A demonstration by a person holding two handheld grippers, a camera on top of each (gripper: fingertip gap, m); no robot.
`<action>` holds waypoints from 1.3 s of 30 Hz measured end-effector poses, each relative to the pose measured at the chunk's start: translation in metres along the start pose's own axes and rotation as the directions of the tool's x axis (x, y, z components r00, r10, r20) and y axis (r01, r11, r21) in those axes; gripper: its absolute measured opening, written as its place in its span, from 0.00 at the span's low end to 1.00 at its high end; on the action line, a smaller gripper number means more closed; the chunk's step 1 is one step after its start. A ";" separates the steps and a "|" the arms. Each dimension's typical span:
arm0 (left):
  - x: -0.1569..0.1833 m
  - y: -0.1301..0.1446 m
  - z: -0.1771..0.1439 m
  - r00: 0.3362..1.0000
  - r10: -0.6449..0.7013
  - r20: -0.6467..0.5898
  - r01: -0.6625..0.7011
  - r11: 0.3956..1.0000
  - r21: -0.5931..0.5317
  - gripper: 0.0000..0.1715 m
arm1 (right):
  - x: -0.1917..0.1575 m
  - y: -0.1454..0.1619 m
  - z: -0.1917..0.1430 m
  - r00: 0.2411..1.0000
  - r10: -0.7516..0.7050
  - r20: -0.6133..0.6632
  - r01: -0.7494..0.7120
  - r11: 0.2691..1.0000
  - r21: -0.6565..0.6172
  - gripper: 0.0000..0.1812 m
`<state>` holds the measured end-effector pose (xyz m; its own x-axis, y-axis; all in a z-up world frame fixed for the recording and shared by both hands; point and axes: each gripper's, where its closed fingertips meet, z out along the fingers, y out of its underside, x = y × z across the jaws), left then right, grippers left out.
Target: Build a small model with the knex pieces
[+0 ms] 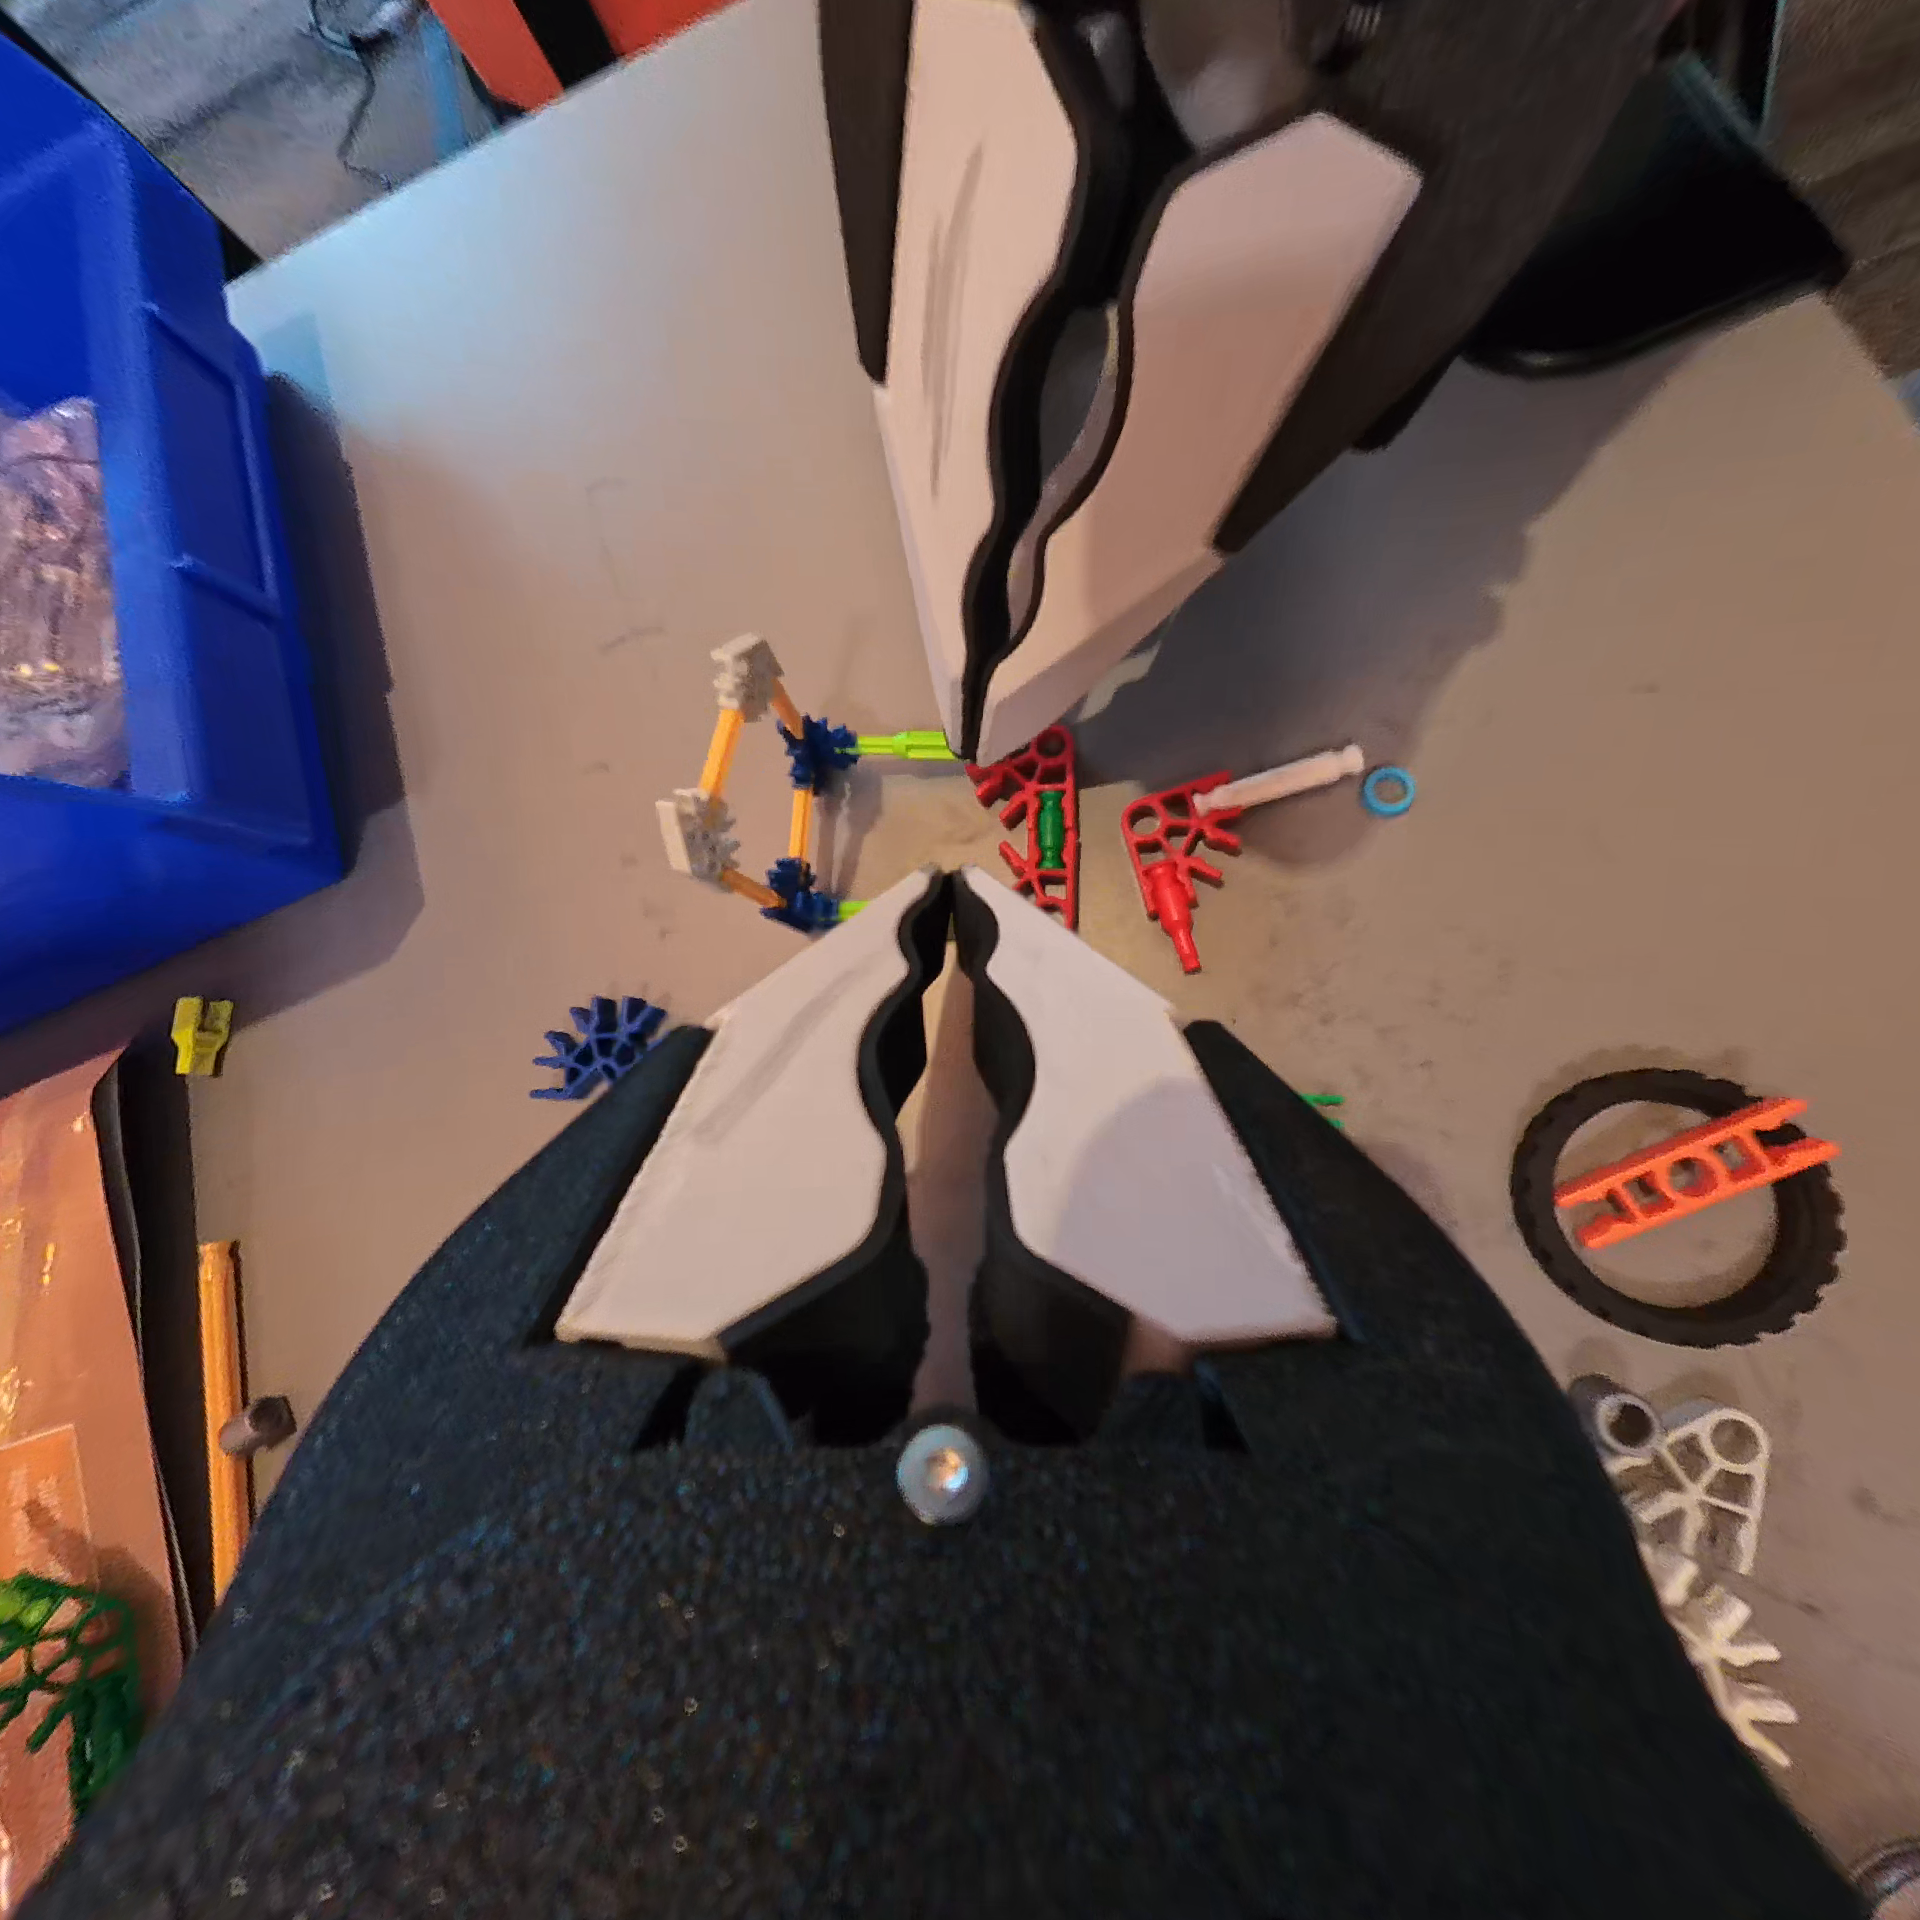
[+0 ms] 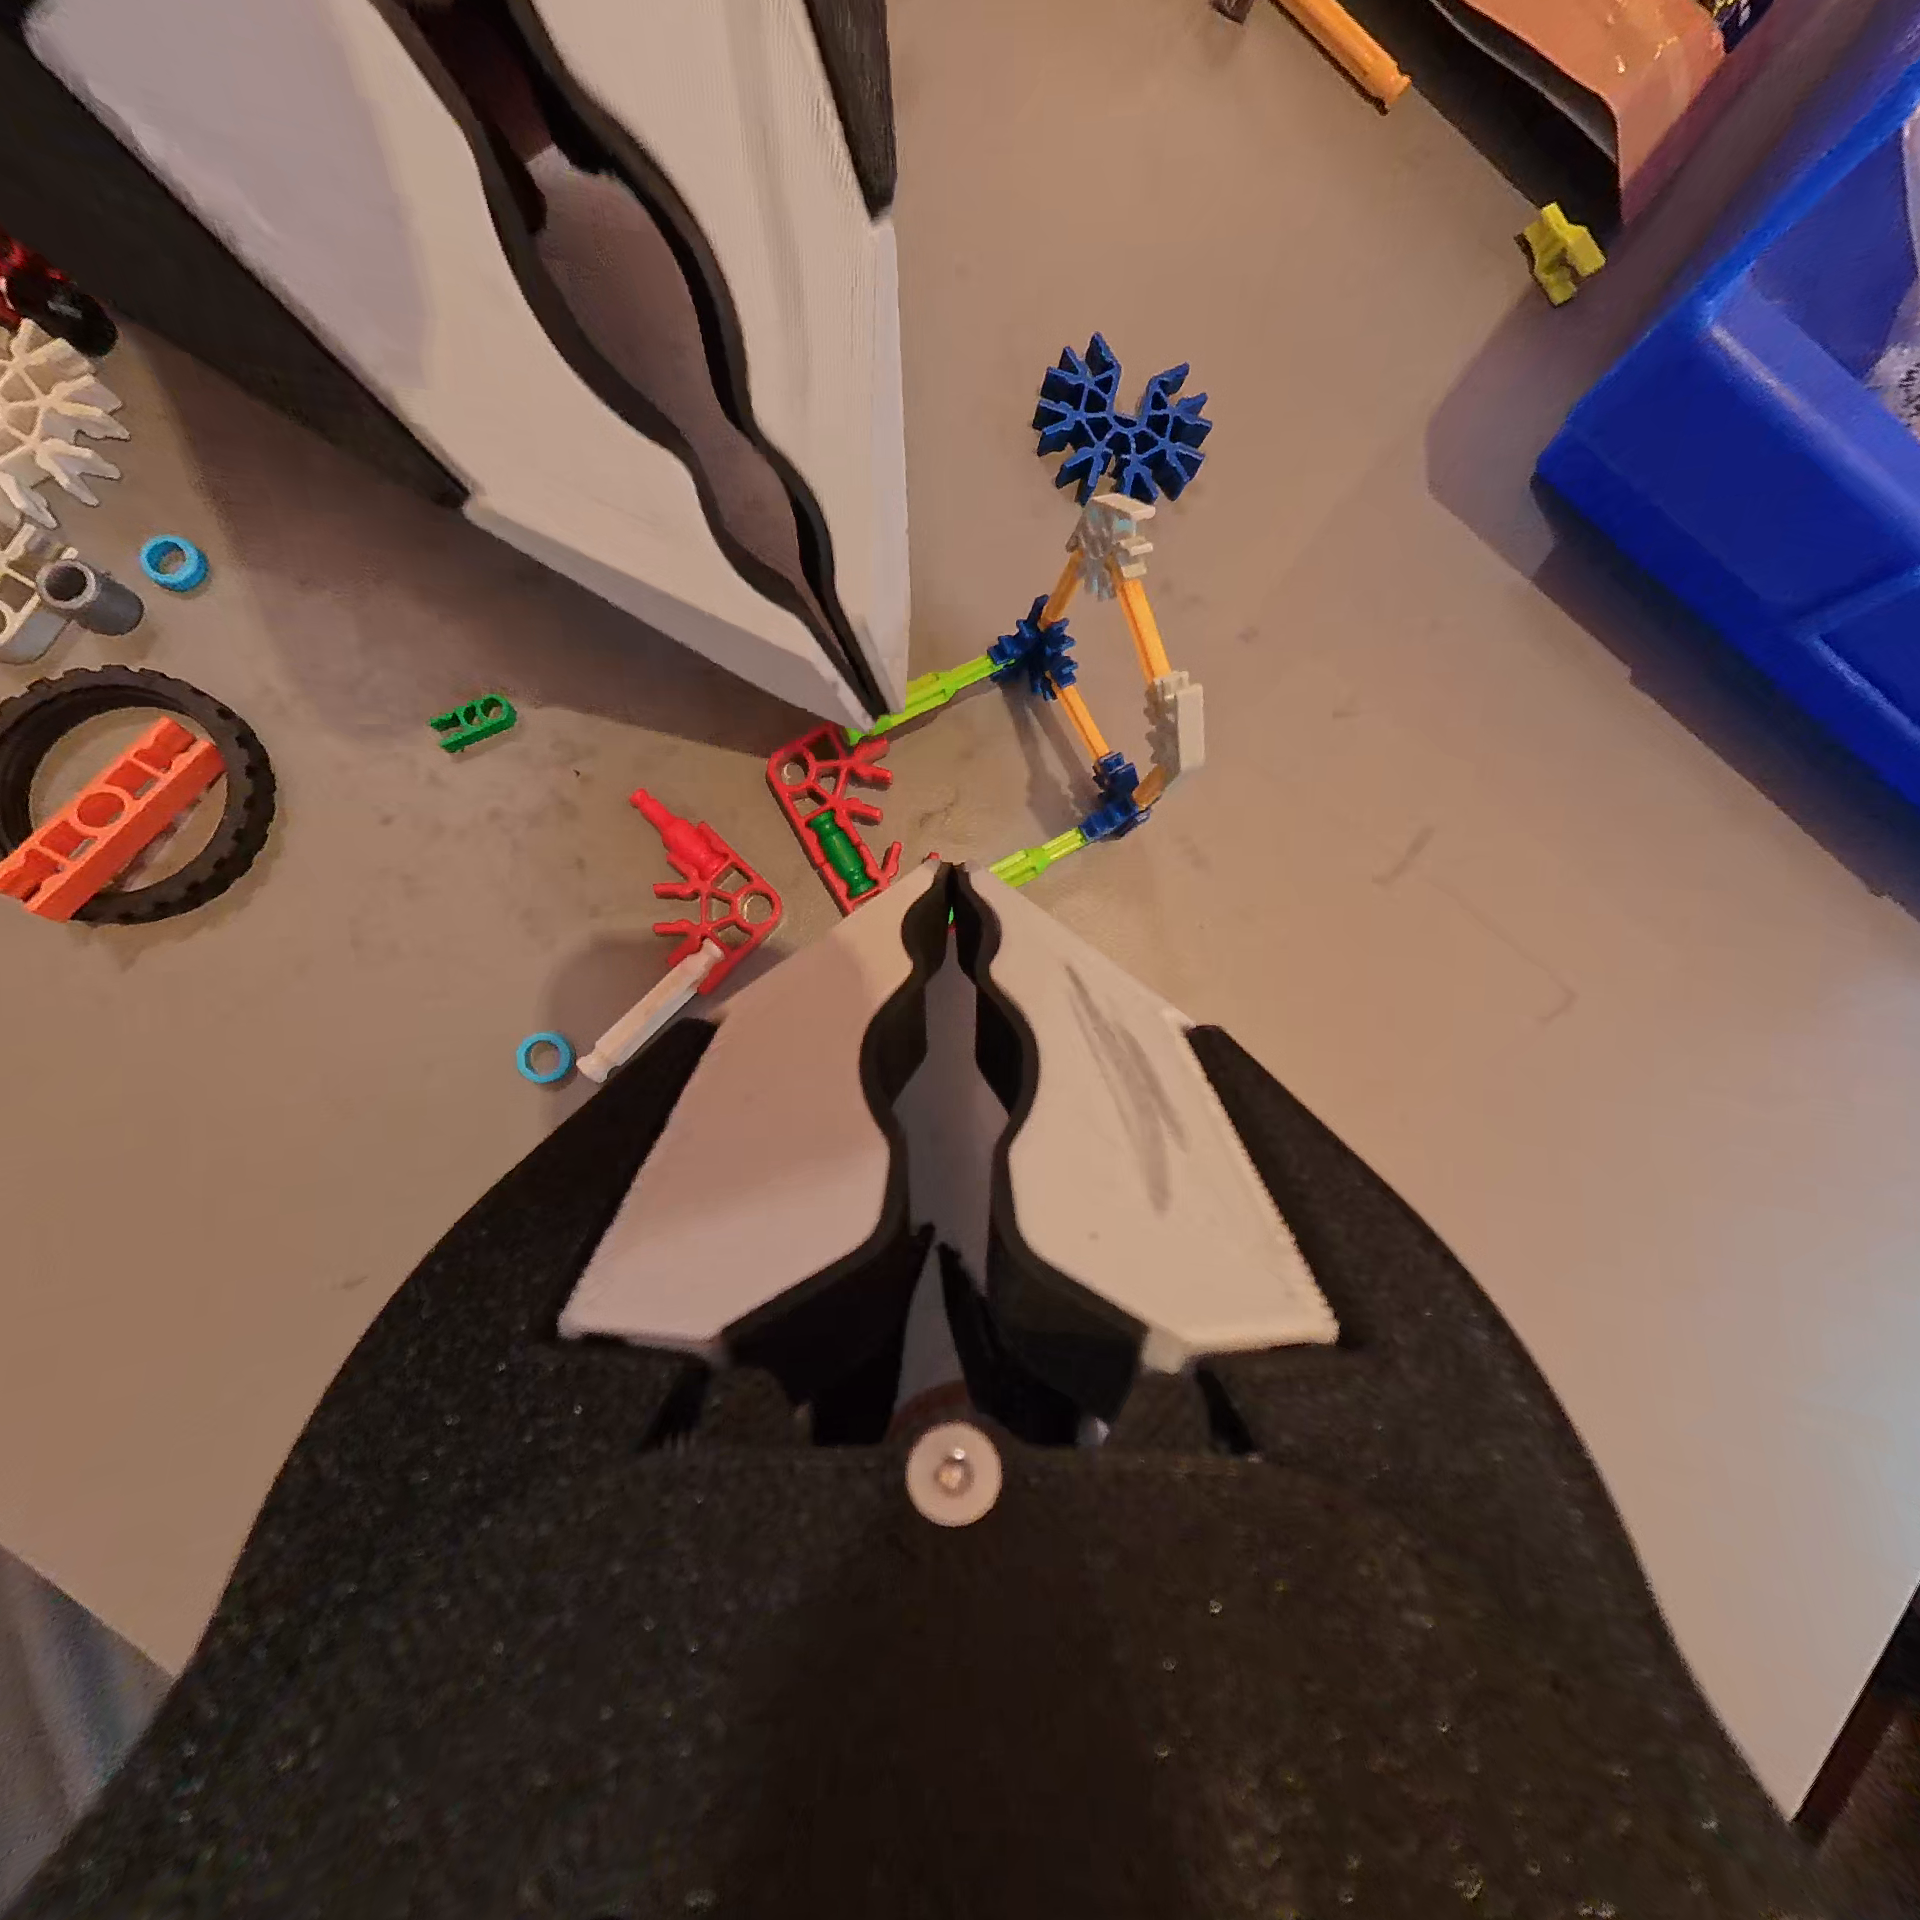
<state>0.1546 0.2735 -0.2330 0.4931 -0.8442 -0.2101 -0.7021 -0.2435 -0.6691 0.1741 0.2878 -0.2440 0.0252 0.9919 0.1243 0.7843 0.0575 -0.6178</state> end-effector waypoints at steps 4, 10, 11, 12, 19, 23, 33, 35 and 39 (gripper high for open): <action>0.002 0.008 0.007 1.000 -0.020 -0.020 0.019 1.000 -0.022 0.00 | 0.000 0.001 0.000 1.000 -0.014 -0.008 0.014 1.000 -0.017 0.00; 0.000 0.018 0.008 1.000 -0.020 -0.010 0.020 0.998 -0.063 0.00 | -0.001 0.002 0.001 0.999 -0.033 -0.005 0.033 0.998 -0.051 0.00; 0.000 0.018 0.009 1.000 -0.016 -0.008 0.015 0.998 -0.064 0.00 | -0.003 0.004 0.002 1.000 -0.028 0.014 0.029 0.998 -0.061 0.00; -0.001 0.020 0.010 1.000 -0.008 0.004 0.008 0.997 -0.081 0.00 | -0.005 0.005 0.003 0.999 -0.021 0.027 0.023 0.998 -0.064 0.00; -0.005 -0.006 -0.004 0.999 -0.029 0.015 0.028 0.999 0.024 0.00 | -0.006 0.004 0.003 0.997 0.029 0.072 -0.027 0.999 -0.030 0.00; -0.002 0.002 0.006 1.000 -0.025 0.005 0.025 1.000 -0.004 0.00 | -0.006 0.005 0.002 0.995 0.039 0.087 -0.037 0.999 -0.024 0.00; 0.000 0.007 0.009 1.000 -0.013 -0.002 0.013 1.000 -0.027 0.00 | -0.006 0.006 0.002 0.994 0.045 0.096 -0.043 0.999 -0.020 0.00; 0.000 0.009 0.010 1.000 0.017 0.009 -0.016 0.998 -0.053 0.00 | -0.006 0.006 0.002 0.994 0.045 0.097 -0.043 0.999 -0.023 0.00; 0.002 0.004 0.010 1.000 0.013 0.005 -0.013 0.999 -0.041 0.00 | -0.005 0.006 0.002 0.995 0.045 0.093 -0.042 0.999 -0.028 0.00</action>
<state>0.1583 0.2760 -0.2431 0.4863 -0.8450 -0.2225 -0.7290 -0.2519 -0.6365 0.1772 0.2830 -0.2500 0.0022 0.9997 0.0236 0.7994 0.0124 -0.6007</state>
